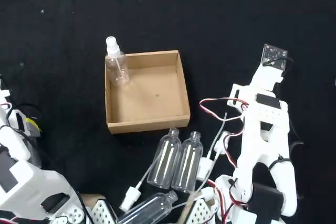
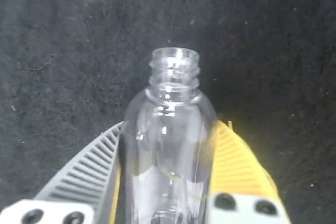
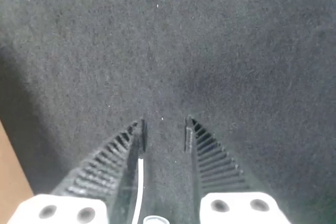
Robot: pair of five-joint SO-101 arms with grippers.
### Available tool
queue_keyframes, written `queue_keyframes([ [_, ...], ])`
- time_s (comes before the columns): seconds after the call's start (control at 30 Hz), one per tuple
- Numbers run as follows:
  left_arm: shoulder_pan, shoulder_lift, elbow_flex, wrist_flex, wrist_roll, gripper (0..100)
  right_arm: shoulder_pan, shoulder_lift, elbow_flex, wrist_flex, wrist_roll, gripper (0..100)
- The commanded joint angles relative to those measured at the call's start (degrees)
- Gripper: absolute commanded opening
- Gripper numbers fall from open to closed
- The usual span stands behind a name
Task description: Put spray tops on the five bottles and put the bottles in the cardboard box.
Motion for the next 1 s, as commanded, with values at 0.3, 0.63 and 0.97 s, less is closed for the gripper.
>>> queue_keyframes([
  [0.3, 14.0, -34.1, 16.4, -5.3, 14.2, 3, -0.4, -3.4, -13.1, 16.3, 12.7, 10.3],
  [0.63, 25.1, -38.8, 20.1, -10.5, 34.5, 3, -1.1, -3.3, -14.3, 31.1, 20.6, 10.3],
  [0.97, 26.1, -39.4, 24.8, -12.3, 37.3, 3, -11.9, -2.9, -4.1, 24.7, 15.1, 13.8],
])
